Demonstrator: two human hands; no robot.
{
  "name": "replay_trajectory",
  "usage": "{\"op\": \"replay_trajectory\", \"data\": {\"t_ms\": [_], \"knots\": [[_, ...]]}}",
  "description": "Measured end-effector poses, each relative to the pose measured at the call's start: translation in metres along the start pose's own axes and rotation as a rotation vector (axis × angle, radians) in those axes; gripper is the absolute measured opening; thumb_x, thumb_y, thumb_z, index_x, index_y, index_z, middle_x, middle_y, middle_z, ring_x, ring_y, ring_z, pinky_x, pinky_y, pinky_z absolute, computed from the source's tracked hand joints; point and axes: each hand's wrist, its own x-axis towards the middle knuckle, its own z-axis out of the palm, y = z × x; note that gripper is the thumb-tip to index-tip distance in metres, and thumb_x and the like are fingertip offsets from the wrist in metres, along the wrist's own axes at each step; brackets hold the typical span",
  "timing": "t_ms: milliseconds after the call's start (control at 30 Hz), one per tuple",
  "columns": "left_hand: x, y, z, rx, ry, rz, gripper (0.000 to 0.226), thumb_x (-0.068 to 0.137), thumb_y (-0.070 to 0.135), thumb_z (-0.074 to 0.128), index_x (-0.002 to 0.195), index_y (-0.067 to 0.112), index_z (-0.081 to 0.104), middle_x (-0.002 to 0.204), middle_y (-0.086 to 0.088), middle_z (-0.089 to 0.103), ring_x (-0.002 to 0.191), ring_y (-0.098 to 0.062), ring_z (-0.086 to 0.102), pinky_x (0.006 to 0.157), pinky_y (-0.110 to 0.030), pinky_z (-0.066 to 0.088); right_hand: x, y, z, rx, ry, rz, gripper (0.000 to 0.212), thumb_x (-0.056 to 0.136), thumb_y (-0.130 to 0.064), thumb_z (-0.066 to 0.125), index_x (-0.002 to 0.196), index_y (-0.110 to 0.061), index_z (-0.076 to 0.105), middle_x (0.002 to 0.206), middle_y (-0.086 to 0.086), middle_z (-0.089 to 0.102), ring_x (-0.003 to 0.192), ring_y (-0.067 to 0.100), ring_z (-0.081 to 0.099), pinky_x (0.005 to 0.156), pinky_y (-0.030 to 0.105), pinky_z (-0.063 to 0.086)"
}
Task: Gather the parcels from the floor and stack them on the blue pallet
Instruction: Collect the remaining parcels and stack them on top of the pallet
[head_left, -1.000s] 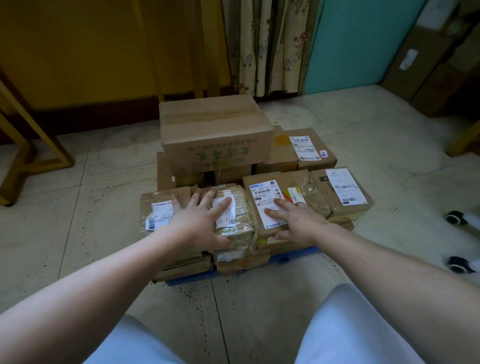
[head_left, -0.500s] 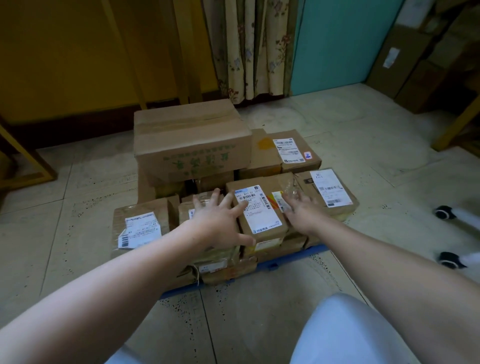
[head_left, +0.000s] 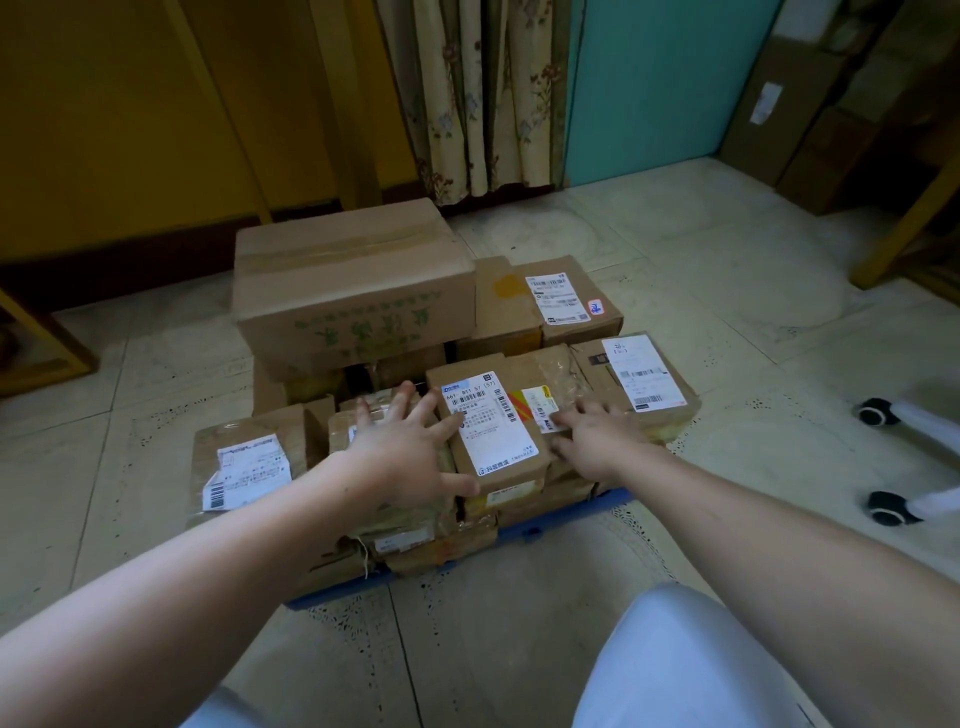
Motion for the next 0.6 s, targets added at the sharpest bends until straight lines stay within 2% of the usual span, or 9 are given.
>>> {"op": "replay_trajectory", "data": {"t_ms": [100, 167, 233, 300, 367, 433, 500, 600], "knots": [[-0.007, -0.006, -0.013, -0.093, 0.154, 0.045, 0.087, 0.071, 0.085, 0.029, 0.146, 0.046, 0.005, 0.158, 0.008, -0.011, 0.143, -0.02, -0.017, 0.111, -0.057, -0.007, 0.001, 0.0, -0.013, 0.064, 0.068, 0.014, 0.056, 0.097, -0.048, 0.036, 0.148, -0.032, 0.023, 0.16, 0.004, 0.01, 0.143, 0.034, 0.011, 0.114, 0.051, 0.019], [-0.016, -0.026, -0.026, -0.111, 0.362, 0.076, 0.078, 0.079, 0.076, 0.032, 0.146, 0.039, 0.018, 0.159, 0.005, 0.001, 0.145, -0.018, -0.007, 0.114, -0.051, 0.002, 0.002, -0.012, -0.028, 0.166, 0.16, -0.014, 0.058, 0.097, -0.046, 0.038, 0.149, -0.028, 0.022, 0.159, 0.005, 0.012, 0.144, 0.031, 0.011, 0.114, 0.05, 0.02], [-0.025, -0.054, -0.041, -0.135, 0.584, 0.079, 0.069, 0.085, 0.062, 0.044, 0.144, 0.029, 0.032, 0.157, -0.002, 0.015, 0.145, -0.022, 0.005, 0.114, -0.049, 0.011, 0.005, -0.032, -0.046, 0.277, 0.24, -0.043, 0.061, 0.096, -0.045, 0.042, 0.15, -0.029, 0.019, 0.159, 0.004, 0.011, 0.145, 0.029, 0.011, 0.114, 0.05, 0.02], [-0.027, -0.084, -0.053, -0.176, 0.748, 0.02, 0.062, 0.086, 0.049, 0.055, 0.141, 0.025, 0.038, 0.155, -0.008, 0.021, 0.144, -0.026, 0.009, 0.114, -0.048, 0.013, 0.01, -0.051, -0.066, 0.389, 0.293, -0.066, 0.065, 0.096, -0.045, 0.045, 0.151, -0.03, 0.014, 0.16, 0.002, 0.01, 0.145, 0.029, 0.012, 0.112, 0.052, 0.022], [-0.024, -0.113, -0.06, -0.274, 0.829, -0.13, 0.065, 0.085, 0.044, 0.06, 0.142, 0.029, 0.033, 0.156, -0.007, 0.014, 0.144, -0.026, 0.005, 0.114, -0.048, 0.011, 0.018, -0.071, -0.086, 0.506, 0.324, -0.088, 0.069, 0.095, -0.044, 0.047, 0.151, -0.031, 0.009, 0.16, 0.003, 0.009, 0.144, 0.03, 0.015, 0.112, 0.05, 0.023], [-0.019, -0.134, -0.063, -0.538, 0.807, -0.32, 0.072, 0.084, 0.046, 0.062, 0.144, 0.038, 0.023, 0.157, -0.001, 0.005, 0.144, -0.026, 0.004, 0.113, -0.05, 0.013, 0.025, -0.091, -0.1, 0.605, 0.339, -0.089, 0.073, 0.094, -0.045, 0.049, 0.151, -0.034, 0.004, 0.16, 0.005, 0.009, 0.144, 0.032, 0.016, 0.112, 0.051, 0.022], [-0.011, -0.147, -0.063, -0.902, 0.699, -0.463, 0.078, 0.084, 0.048, 0.061, 0.145, 0.042, 0.012, 0.158, -0.003, 0.005, 0.143, -0.031, 0.013, 0.11, -0.054, 0.021, 0.032, -0.109, -0.106, 0.685, 0.34, -0.092, 0.076, 0.094, -0.044, 0.051, 0.15, -0.038, -0.001, 0.16, 0.006, 0.007, 0.144, 0.034, 0.015, 0.113, 0.052, 0.02], [-0.002, -0.156, -0.056, -1.278, 0.52, -0.498, 0.076, 0.086, 0.056, 0.053, 0.146, 0.042, 0.008, 0.153, -0.009, 0.025, 0.133, -0.034, 0.035, 0.103, -0.054, 0.035, 0.042, -0.128, -0.11, 0.802, 0.309, -0.125, 0.076, 0.094, -0.04, 0.053, 0.15, -0.041, 0.0, 0.16, 0.005, 0.008, 0.144, 0.032, 0.016, 0.112, 0.052, 0.021]]}}
